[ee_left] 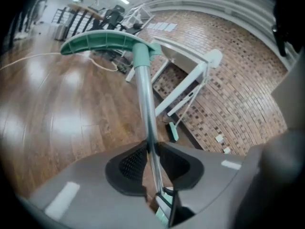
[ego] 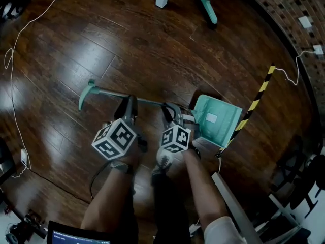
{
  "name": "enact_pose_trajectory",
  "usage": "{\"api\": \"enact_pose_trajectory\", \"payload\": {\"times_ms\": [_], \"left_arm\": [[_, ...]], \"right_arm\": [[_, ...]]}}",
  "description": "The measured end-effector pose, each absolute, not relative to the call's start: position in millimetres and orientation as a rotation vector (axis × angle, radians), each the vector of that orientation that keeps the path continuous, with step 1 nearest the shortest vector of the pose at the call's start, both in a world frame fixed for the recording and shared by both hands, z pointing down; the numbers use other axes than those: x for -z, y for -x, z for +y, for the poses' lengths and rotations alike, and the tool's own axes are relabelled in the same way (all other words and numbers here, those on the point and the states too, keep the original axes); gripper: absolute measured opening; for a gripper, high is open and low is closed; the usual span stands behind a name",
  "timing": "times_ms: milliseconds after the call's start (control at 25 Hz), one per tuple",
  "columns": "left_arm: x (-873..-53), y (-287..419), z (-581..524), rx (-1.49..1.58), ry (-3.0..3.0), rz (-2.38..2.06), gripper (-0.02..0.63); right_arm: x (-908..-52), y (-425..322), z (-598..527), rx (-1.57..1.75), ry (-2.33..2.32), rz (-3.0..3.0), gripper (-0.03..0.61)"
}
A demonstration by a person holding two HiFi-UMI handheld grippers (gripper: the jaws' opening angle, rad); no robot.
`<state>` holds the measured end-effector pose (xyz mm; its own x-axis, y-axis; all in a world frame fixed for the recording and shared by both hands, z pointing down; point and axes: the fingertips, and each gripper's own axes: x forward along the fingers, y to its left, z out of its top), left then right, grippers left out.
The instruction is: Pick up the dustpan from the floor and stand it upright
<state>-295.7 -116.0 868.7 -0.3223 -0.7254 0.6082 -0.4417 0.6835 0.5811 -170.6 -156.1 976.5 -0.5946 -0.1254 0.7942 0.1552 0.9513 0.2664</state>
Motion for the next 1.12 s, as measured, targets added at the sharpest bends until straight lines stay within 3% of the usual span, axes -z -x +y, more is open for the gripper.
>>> {"api": "enact_pose_trajectory", "payload": {"times_ms": [440, 920, 1120], "left_arm": [[-730, 141, -233, -0.063, -1.836, -1.801, 0.080], [-674, -19, -250, -0.166, -2.656, -1.256, 0.080], [-661, -69, -245, -0.175, -2.737, -1.102, 0.083]], "right_arm": [[-882, 71, -229, 0.082, -0.346, -2.315, 0.091], [-850, -45, -240, -0.277, -0.670, -2.463, 0.101], [-849, -103, -224, -0.377, -0.841, -2.383, 0.159]]}}
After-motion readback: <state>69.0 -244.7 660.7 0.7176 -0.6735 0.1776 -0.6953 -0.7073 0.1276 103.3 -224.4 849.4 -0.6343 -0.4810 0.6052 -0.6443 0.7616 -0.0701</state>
